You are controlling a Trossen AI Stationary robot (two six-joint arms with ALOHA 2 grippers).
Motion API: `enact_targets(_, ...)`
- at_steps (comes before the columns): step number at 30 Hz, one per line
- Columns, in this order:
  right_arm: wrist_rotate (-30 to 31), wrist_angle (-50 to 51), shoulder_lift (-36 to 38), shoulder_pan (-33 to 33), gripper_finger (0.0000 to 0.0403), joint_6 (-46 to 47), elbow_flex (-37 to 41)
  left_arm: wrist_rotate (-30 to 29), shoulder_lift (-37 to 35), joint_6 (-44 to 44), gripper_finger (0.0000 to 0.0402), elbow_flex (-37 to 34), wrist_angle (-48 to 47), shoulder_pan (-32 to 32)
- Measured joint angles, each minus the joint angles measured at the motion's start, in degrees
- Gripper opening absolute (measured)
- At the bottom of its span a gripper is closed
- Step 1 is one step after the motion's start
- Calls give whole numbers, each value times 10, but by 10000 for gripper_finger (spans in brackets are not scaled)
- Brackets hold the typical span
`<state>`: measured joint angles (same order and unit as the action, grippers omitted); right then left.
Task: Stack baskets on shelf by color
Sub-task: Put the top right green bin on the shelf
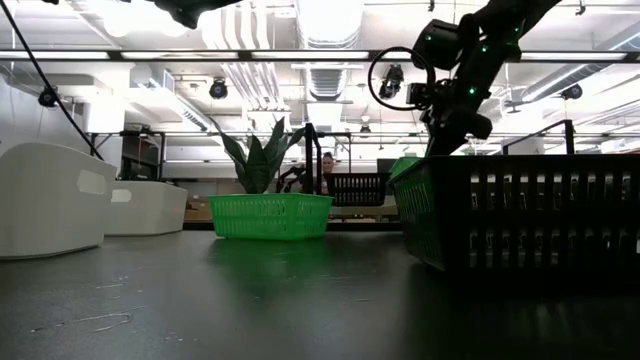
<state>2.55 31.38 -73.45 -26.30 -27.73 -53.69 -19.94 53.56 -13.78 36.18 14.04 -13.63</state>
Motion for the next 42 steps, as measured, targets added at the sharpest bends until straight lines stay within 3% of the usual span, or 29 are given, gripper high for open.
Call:
enact_targets(29,4,-4,0,0,13,6,14,0,0,4,41,0,0,0)
enact_targets(42,6,-2,0,0,86,20,14,0,0,5,41,0,0,0)
